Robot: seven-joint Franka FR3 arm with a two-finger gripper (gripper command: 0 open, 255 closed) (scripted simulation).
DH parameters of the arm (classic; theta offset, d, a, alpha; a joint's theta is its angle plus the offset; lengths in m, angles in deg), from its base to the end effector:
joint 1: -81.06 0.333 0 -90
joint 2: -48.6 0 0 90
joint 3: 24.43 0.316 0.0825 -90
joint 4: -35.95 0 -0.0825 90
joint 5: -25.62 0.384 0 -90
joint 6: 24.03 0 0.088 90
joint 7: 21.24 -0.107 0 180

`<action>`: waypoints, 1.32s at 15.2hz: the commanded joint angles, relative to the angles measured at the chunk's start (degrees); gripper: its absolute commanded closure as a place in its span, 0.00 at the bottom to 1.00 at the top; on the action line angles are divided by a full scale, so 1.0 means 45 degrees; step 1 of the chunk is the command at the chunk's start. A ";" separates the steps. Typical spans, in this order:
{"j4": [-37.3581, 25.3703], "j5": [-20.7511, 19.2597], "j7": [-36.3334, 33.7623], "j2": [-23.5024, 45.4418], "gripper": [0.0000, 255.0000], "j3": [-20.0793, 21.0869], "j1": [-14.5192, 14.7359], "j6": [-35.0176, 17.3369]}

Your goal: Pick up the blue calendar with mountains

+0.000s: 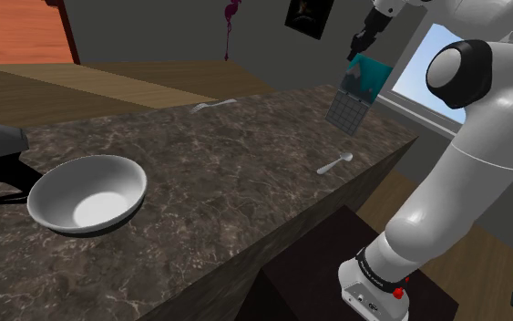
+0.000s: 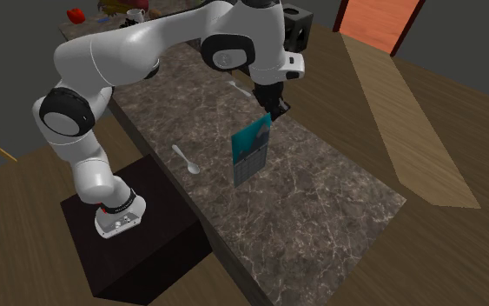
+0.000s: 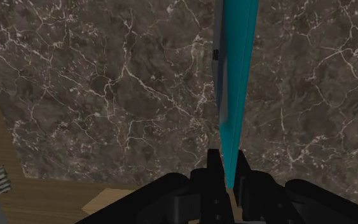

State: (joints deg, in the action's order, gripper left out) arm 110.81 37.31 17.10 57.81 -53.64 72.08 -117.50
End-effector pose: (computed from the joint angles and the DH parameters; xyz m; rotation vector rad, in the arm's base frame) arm 0.5048 -0.3327 0.6739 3.1086 0.0339 0.3463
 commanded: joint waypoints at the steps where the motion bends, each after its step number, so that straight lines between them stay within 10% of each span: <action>1: 0.0006 -0.0002 0.0001 0.0000 1.00 -0.0001 0.0000 -0.0003; 10: -0.1623 0.0336 0.0013 0.0580 1.00 -0.0065 -0.0289 0.1123; 20: -0.6851 0.1793 -0.0040 0.2838 1.00 -0.0079 -0.1846 0.4271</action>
State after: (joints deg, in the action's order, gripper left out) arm 82.34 44.69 17.10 69.55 -54.08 64.51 -99.67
